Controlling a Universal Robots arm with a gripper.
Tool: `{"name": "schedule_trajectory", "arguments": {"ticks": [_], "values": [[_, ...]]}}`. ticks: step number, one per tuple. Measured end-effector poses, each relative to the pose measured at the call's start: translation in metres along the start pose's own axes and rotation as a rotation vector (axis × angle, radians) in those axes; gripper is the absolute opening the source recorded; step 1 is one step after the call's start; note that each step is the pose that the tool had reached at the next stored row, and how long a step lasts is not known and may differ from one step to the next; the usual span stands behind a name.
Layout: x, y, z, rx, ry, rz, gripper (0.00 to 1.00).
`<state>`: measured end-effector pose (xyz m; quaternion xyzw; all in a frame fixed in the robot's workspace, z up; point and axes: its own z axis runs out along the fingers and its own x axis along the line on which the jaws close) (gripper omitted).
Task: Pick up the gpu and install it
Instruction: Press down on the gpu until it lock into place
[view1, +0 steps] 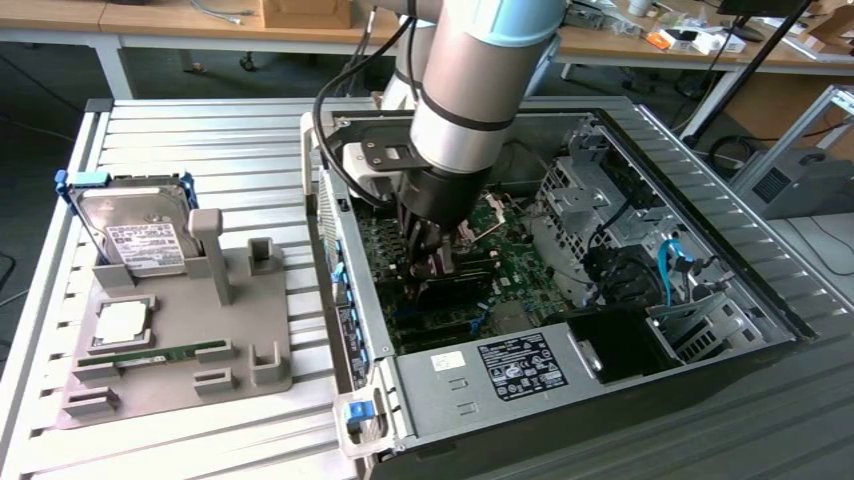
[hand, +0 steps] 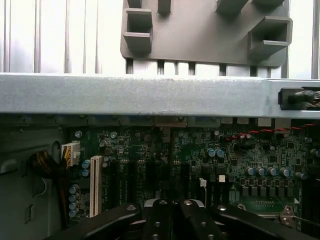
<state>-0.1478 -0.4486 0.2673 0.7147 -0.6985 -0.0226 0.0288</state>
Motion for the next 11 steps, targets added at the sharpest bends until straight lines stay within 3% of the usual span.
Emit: {"name": "schedule_trajectory", "arguments": {"ticks": [3, 8, 10, 11], "values": [[0.0, 0.0001, -0.0038, 0.0036, -0.0039, 0.0, 0.1], [0.0, -0.0004, -0.0201, 0.0029, -0.001, 0.0, 0.1], [0.0, -0.0091, -0.0212, 0.0027, -0.0012, 0.0, 0.1], [0.001, -0.0221, -0.0222, 0.0014, -0.0011, 0.0, 0.1]]}}
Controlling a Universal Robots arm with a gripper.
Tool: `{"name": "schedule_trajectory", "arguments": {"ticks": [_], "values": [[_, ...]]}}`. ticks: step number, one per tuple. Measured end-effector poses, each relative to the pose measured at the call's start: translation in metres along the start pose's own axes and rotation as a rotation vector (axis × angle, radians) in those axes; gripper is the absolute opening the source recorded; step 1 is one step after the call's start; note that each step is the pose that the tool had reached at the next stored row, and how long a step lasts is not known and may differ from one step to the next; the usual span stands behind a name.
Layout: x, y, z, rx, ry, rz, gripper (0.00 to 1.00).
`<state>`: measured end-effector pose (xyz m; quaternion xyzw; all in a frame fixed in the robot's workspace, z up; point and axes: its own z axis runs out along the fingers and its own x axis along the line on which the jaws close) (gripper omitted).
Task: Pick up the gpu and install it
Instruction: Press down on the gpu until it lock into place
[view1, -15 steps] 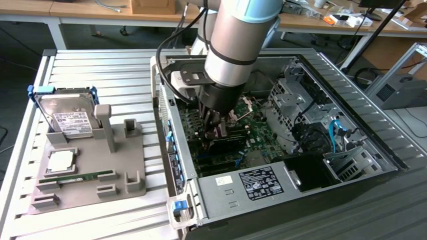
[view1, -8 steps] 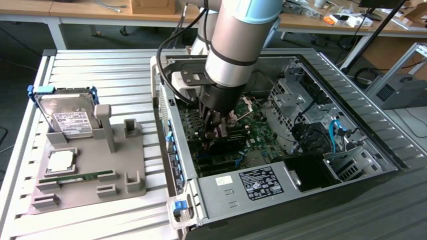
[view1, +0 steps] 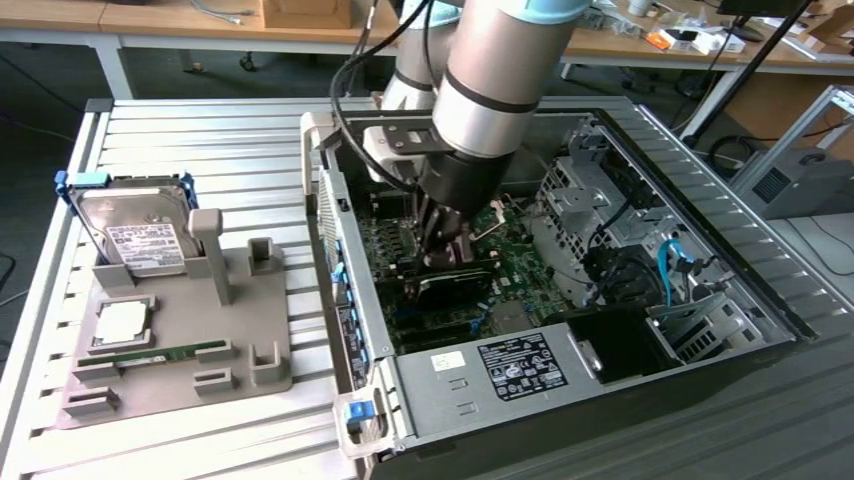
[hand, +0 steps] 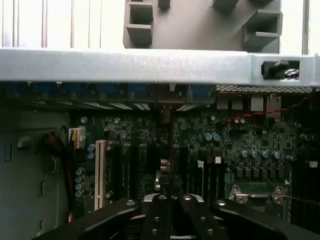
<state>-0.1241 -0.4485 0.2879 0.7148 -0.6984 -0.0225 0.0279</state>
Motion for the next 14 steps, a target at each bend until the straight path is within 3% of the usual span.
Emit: {"name": "schedule_trajectory", "arguments": {"ticks": [2, 10, 14], "values": [[0.0, -0.0137, -0.001, -0.0024, -0.0002, 0.0, 0.1], [0.001, -0.0502, -0.0036, -0.0159, -0.0006, 0.0, 0.1], [0.002, -0.0675, -0.0049, -0.0171, -0.0011, 0.0, 0.1]]}}
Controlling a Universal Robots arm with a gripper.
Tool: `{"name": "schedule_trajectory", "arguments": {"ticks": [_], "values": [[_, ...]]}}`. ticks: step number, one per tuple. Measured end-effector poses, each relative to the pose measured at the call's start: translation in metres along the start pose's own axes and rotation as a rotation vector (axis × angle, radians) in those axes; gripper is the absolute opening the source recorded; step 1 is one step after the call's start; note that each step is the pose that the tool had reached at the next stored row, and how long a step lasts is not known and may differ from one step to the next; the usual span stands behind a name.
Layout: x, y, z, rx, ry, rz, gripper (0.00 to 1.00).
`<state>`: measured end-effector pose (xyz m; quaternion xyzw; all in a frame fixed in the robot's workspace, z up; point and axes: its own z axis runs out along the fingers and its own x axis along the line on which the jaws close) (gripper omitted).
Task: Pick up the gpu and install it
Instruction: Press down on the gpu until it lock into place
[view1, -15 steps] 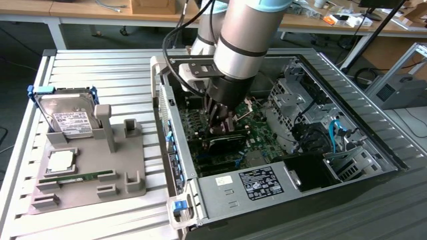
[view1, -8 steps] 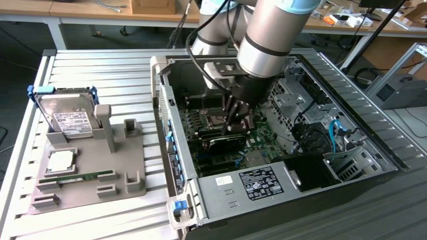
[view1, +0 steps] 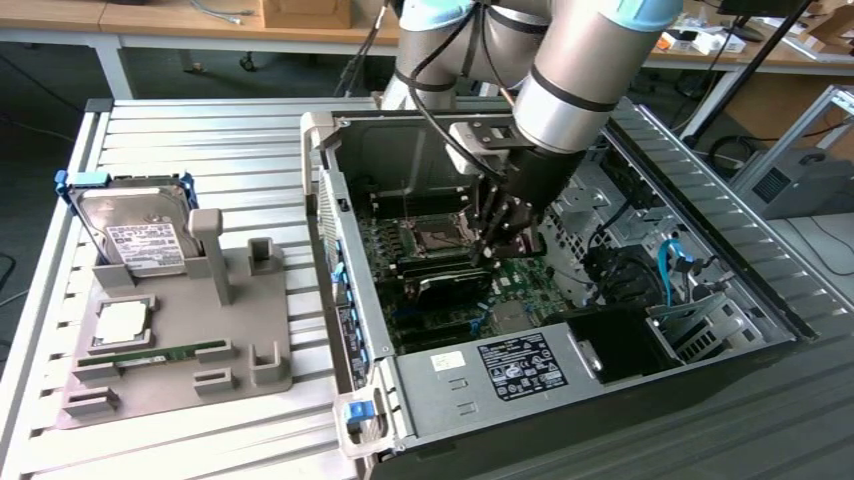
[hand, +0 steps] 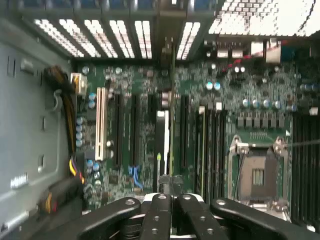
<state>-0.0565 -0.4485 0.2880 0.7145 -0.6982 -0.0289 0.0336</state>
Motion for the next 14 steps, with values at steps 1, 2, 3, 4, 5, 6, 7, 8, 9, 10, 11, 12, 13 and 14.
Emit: {"name": "schedule_trajectory", "arguments": {"ticks": [1, 2, 3, 4, 5, 6, 7, 8, 9, 10, 11, 12, 13, 14], "values": [[0.0, -0.0042, -0.0004, -0.0003, -0.0003, 0.0, 0.1], [0.0, -0.0082, -0.0007, -0.0003, -0.0006, 0.0, 0.1], [0.0, -0.0121, -0.0013, -0.0005, -0.0006, 0.0, 0.1], [0.0, -0.0151, -0.0018, -0.0005, -0.0008, 0.0, 0.1], [0.0, -0.0178, -0.0025, -0.0005, -0.0009, 0.0, 0.1], [0.001, -0.0202, -0.0035, -0.0004, -0.0012, 0.0, 0.1], [0.001, -0.0214, -0.005, -0.0005, -0.0012, 0.0, 0.1], [0.001, -0.022, -0.0078, -0.0005, -0.0011, 0.0, 0.1], [0.001, -0.0221, -0.0113, -0.0005, -0.0012, 0.0, 0.1], [0.001, -0.0219, -0.0161, -0.0004, -0.0014, 0.0, 0.1], [0.001, -0.0213, -0.0256, -0.0004, -0.0013, 0.0, 0.1], [0.001, -0.0209, -0.0311, -0.0005, -0.0012, 0.0, 0.1], [0.001, -0.0205, -0.036, -0.0005, -0.0012, 0.0, 0.1], [0.001, -0.0202, -0.0392, -0.0005, -0.0012, 0.0, 0.1]]}}
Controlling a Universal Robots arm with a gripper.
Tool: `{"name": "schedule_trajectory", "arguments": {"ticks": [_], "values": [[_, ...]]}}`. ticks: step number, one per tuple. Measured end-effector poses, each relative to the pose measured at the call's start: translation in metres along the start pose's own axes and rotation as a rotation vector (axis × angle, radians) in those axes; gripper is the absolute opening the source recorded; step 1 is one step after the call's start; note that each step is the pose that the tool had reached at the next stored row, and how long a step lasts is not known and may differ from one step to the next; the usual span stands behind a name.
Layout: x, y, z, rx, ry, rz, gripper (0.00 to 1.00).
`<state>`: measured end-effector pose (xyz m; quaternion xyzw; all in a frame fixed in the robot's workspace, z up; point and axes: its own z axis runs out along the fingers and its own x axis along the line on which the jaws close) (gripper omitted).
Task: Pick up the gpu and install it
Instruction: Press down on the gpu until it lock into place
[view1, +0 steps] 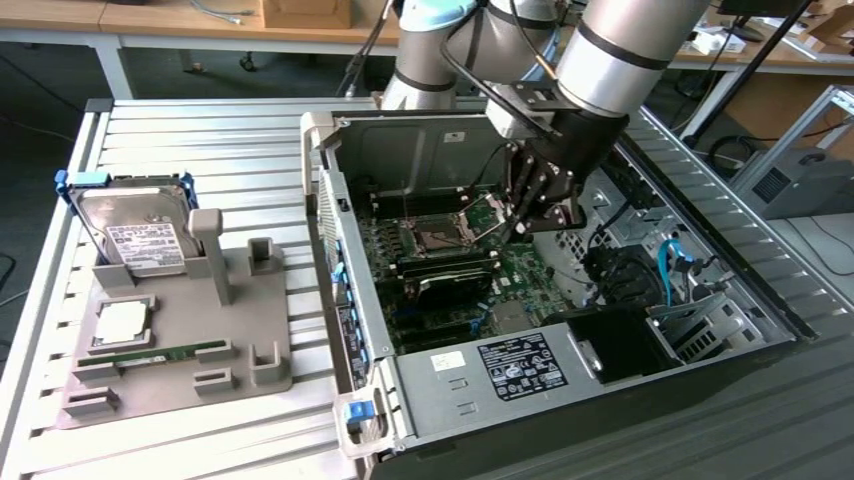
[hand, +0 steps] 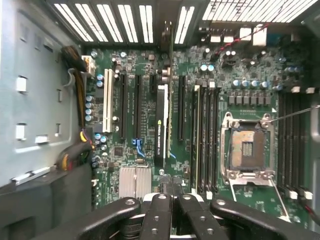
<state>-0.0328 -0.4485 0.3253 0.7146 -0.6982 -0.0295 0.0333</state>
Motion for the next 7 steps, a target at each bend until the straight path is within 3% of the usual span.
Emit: {"name": "schedule_trajectory", "arguments": {"ticks": [7], "values": [[0.0, 0.0001, -0.0013, 0.0, 0.0, 0.0, 0.1]]}}
